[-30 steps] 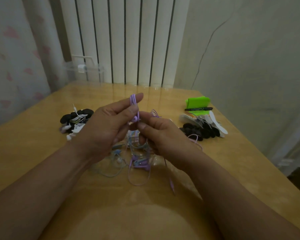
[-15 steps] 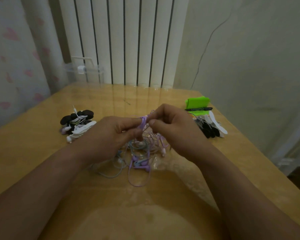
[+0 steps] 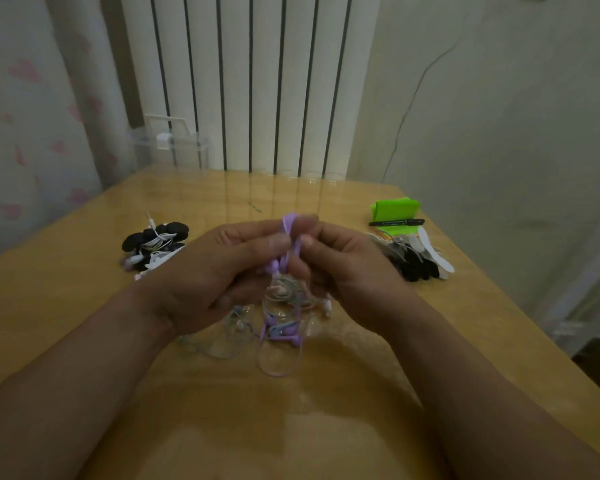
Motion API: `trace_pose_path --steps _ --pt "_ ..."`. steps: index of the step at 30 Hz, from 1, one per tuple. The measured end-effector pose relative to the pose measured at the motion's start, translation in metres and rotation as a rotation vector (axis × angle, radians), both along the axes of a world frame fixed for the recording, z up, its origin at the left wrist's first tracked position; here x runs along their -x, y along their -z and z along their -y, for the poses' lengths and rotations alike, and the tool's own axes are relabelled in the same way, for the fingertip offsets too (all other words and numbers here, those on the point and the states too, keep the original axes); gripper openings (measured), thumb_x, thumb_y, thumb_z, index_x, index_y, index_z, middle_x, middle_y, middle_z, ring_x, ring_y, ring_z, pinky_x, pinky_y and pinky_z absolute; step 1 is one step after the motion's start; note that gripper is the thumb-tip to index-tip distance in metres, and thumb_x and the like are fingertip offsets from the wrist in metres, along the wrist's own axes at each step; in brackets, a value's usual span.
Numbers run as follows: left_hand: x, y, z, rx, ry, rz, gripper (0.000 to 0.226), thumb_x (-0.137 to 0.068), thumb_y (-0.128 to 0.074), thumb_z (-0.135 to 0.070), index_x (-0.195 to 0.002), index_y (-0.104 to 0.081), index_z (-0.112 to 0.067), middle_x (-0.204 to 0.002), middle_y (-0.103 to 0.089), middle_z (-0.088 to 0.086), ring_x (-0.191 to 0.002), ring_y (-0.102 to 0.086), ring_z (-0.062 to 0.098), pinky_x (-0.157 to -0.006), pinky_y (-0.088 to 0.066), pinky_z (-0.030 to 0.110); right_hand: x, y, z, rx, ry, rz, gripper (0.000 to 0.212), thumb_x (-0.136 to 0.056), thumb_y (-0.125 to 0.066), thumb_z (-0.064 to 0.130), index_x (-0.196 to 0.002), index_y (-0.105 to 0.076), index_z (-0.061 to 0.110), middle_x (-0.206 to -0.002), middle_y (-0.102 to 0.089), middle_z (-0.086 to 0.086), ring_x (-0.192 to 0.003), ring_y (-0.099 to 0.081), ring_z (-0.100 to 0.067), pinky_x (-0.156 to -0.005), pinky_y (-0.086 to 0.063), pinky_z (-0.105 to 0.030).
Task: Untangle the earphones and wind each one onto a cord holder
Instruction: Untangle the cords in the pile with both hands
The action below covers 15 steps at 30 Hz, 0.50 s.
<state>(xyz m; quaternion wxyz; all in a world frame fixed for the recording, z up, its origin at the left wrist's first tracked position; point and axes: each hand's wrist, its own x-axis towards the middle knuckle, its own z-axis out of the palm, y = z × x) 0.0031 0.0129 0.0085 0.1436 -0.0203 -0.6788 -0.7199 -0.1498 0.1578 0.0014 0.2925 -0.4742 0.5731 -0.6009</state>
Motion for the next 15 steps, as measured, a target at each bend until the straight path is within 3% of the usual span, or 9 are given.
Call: trace_pose_path --steps 3,4,5,6,7,10,12,15 --pt "0.006 0.003 0.001 0.051 -0.294 -0.03 0.039 -0.096 -0.059 -0.033 -0.132 -0.071 -0.031 -0.067 -0.037 0.015 -0.043 -0.033 0.001 -0.042 -0.022 0.031 -0.015 0.01 0.011 -0.056 0.023 -0.052 0.024 -0.109 -0.052 0.015 -0.117 -0.074 0.02 -0.082 -0.065 0.001 -0.064 -0.05 -0.012 -0.059 -0.046 -0.025" --pt "0.008 0.005 0.0 0.131 -0.39 -0.034 0.037 -0.098 -0.059 -0.03 -0.134 -0.07 -0.032 -0.065 -0.038 0.009 -0.043 -0.029 0.016 -0.053 -0.005 0.041 -0.019 0.013 0.015 -0.066 0.022 -0.032 0.028 -0.109 -0.049 0.011 -0.122 -0.072 0.021 -0.083 -0.065 0.001 -0.065 -0.051 -0.01 -0.06 -0.047 -0.023" --pt "0.009 0.006 -0.002 0.23 -0.475 -0.047 0.035 -0.102 -0.059 -0.026 -0.135 -0.068 -0.032 -0.109 -0.036 0.002 -0.09 -0.041 -0.009 -0.083 -0.049 0.037 -0.023 0.015 0.018 -0.069 0.019 -0.003 0.028 -0.109 -0.049 0.009 -0.122 -0.071 0.021 -0.085 -0.066 -0.001 -0.066 -0.053 -0.011 -0.061 -0.049 -0.023" --pt "0.011 0.007 -0.004 0.321 -0.528 -0.071 0.034 -0.103 -0.059 -0.022 -0.134 -0.067 -0.033 -0.107 -0.077 -0.019 -0.085 -0.064 -0.014 -0.066 -0.048 0.014 -0.025 0.017 0.02 -0.068 0.023 0.035 0.026 -0.109 -0.049 0.008 -0.122 -0.07 0.018 -0.086 -0.067 -0.003 -0.067 -0.055 -0.012 -0.062 -0.051 -0.025" --pt "0.012 0.009 -0.005 0.391 -0.557 -0.091 0.033 -0.104 -0.06 -0.02 -0.134 -0.066 -0.034 -0.111 -0.074 -0.027 -0.091 -0.065 -0.014 -0.072 -0.049 0.009 -0.026 0.018 0.021 -0.061 0.027 0.077 0.02 -0.108 -0.052 0.009 -0.121 -0.067 0.013 -0.087 -0.069 -0.005 -0.067 -0.057 -0.013 -0.062 -0.053 -0.028" --pt "0.011 0.014 -0.007 0.521 -0.581 -0.093 0.035 -0.105 -0.061 -0.02 -0.134 -0.065 -0.039 -0.095 -0.078 -0.016 -0.073 -0.064 -0.004 -0.07 -0.051 0.012 -0.025 0.02 0.024 -0.056 0.078 0.227 0.026 -0.104 -0.059 0.007 -0.127 -0.054 -0.005 -0.083 -0.072 -0.008 -0.064 -0.063 -0.014 -0.058 -0.055 -0.029" --pt "0.01 0.015 -0.006 0.664 -0.603 -0.094 0.032 -0.104 -0.062 -0.026 -0.128 -0.068 -0.046 -0.093 -0.078 -0.016 -0.081 -0.07 -0.001 -0.076 -0.055 0.018 -0.024 0.019 0.024 -0.054 0.082 0.293 0.031 -0.102 -0.058 0.003 -0.13 -0.05 -0.009 -0.084 -0.073 -0.011 -0.065 -0.067 -0.017 -0.058 -0.056 -0.03" --pt "0.01 0.018 -0.003 0.849 -0.606 -0.085 0.022 -0.102 -0.063 -0.034 -0.119 -0.076 -0.034 -0.097 -0.079 -0.008 -0.096 -0.074 0.01 -0.082 -0.056 0.038 -0.024 0.017 0.022 -0.058 0.087 0.33 0.047 -0.098 -0.062 0.006 -0.141 -0.045 -0.002 -0.085 -0.075 -0.013 -0.069 -0.071 -0.021 -0.06 -0.058 -0.032"
